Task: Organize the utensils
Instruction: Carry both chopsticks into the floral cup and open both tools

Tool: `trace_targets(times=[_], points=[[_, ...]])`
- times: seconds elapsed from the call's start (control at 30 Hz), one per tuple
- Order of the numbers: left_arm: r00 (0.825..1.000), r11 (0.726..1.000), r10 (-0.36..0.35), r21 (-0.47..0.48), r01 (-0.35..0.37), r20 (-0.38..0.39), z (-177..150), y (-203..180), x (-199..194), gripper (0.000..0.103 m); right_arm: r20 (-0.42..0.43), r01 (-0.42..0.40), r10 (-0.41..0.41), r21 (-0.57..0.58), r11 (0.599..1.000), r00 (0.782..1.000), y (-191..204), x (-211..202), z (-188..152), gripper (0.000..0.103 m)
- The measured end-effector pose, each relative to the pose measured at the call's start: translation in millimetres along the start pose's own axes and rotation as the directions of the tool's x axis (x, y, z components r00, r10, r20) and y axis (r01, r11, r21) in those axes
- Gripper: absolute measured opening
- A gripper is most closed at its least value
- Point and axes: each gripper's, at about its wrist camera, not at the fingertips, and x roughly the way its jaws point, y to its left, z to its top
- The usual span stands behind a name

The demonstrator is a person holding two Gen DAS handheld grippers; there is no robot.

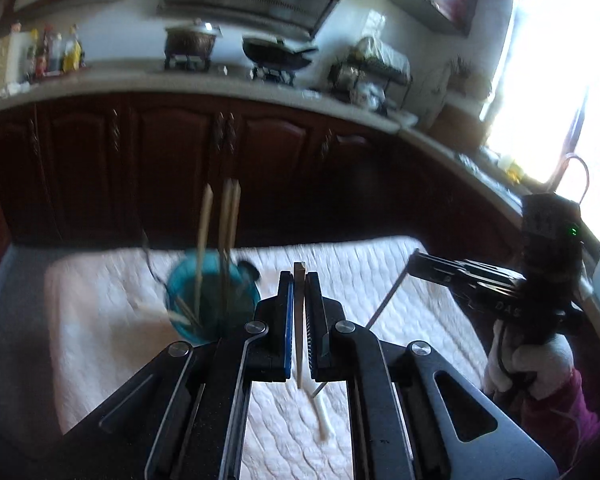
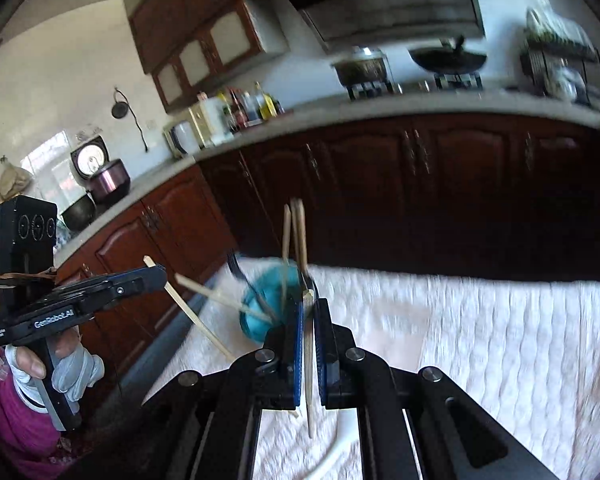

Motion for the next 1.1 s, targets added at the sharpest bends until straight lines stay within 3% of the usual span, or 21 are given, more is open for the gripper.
trace_targets(times=[0.27,0.5,0.73,1.1], points=[[0.988,0.994,0.111,-0.006,-0.111,0.105,58.7,25.6,-2.9,0.004,0.083,-0.006,0.013,-0.085,0.996,0.996,27.0,-0.2,70.6,0.005],[0.97,0.975,0.221,-0.011,-0.221,0.105,69.1,50.5,21.9,0.004,0.112,0.012,0.0,-0.104,0.994,0.994,38.9,36.5,102.5,0.005],[0.957,0.959,0.285,-0.01,-0.285,0.045,52.4,71.4,56.3,0.004,0.06,0.038,-0.033,-0.091,0.995,0.998,35.4,99.5,96.7,0.005],[0.957,0.957,0.289,-0.021,-0.29,-0.04,25.9,79.8,88.1,0.004,-0.105,0.014,-0.02,-0.054,0.998,0.994,12.6,158.3,53.9,0.005]])
